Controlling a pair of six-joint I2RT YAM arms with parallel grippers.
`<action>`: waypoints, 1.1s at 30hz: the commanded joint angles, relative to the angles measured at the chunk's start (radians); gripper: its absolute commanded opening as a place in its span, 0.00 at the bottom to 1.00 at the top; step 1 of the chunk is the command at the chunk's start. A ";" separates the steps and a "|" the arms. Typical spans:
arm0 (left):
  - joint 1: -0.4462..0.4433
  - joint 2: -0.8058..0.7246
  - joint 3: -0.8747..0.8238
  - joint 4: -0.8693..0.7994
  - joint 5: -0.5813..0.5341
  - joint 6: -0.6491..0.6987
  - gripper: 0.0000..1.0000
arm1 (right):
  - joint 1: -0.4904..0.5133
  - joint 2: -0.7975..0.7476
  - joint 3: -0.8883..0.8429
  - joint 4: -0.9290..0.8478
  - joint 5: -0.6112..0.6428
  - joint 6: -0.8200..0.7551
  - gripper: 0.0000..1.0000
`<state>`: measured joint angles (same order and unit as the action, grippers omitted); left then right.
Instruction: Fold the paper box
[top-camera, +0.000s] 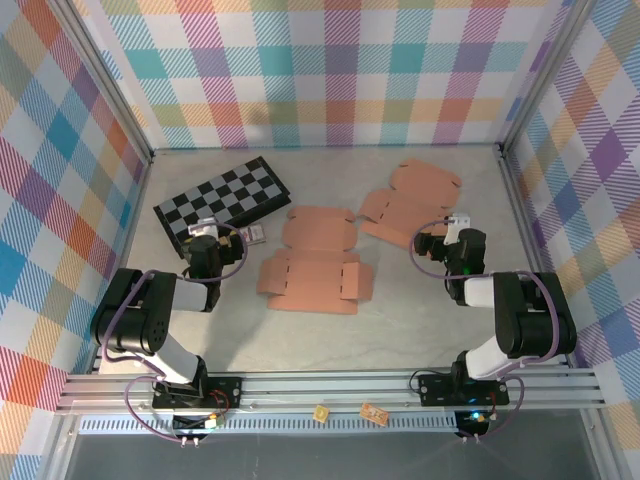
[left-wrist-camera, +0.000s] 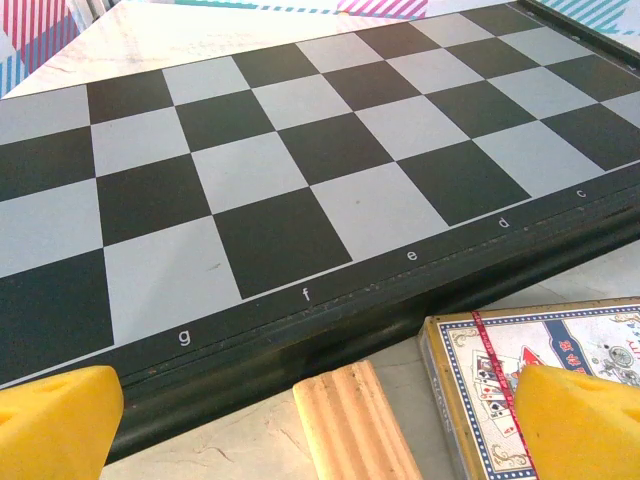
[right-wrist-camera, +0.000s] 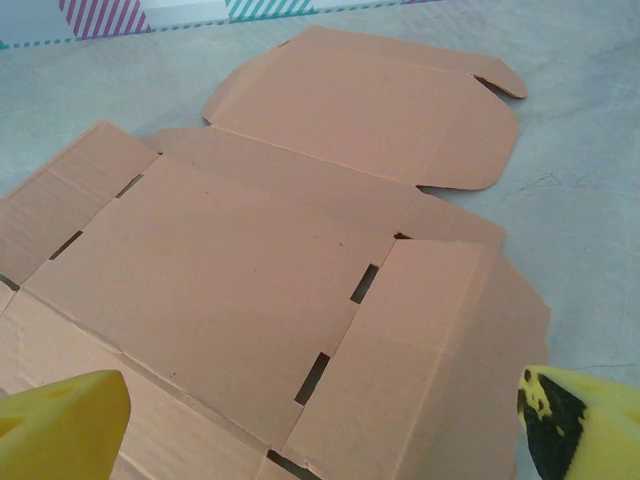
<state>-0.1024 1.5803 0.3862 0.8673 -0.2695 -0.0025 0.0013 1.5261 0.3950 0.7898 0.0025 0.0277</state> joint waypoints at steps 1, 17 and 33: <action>0.001 0.001 0.013 0.024 0.015 0.013 1.00 | 0.005 0.007 0.021 0.028 -0.012 -0.014 0.99; 0.001 0.000 0.013 0.019 0.014 0.012 1.00 | 0.005 0.008 0.021 0.028 -0.012 -0.015 0.99; 0.001 -0.002 0.011 0.021 0.014 0.013 1.00 | 0.005 0.004 0.012 0.040 -0.051 -0.030 0.99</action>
<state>-0.1024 1.5803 0.3862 0.8673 -0.2695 -0.0025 0.0013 1.5261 0.3950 0.7902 -0.0177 0.0158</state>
